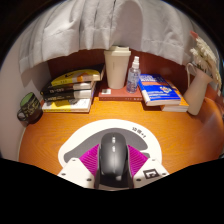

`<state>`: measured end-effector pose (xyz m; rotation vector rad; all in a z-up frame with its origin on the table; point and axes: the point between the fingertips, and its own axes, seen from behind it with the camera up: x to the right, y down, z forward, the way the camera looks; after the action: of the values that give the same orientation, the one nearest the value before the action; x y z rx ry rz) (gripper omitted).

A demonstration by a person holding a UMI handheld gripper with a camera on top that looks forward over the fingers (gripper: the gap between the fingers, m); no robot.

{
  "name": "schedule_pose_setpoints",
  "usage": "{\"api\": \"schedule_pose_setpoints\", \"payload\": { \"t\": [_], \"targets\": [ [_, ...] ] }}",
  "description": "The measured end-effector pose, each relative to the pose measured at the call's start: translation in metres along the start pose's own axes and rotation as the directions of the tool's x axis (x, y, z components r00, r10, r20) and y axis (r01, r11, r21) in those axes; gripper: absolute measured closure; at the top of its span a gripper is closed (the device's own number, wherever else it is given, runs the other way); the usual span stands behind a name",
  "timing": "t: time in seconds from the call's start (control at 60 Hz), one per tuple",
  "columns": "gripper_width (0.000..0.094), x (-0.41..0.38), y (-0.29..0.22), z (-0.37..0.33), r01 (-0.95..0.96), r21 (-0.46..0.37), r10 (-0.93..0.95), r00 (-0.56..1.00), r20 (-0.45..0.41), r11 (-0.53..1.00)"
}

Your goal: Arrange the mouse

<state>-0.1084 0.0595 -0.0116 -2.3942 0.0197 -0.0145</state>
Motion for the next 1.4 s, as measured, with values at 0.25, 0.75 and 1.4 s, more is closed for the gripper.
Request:
{"api": "schedule_pose_setpoints", "payload": {
  "t": [0.25,0.75,1.4],
  "targets": [
    [0.0086,0.003,-0.009,-0.026,-0.031,-0.014,0.031,0.999,0.008,0.999],
    [0.0081,-0.003,0.002,-0.289,-0.028,0.171,0.011,0.995,0.095,0.985],
    [0.0081,0.01,0.037,-0.392,-0.037,0.263,0.008,0.994,0.109,0.964]
  ]
}}
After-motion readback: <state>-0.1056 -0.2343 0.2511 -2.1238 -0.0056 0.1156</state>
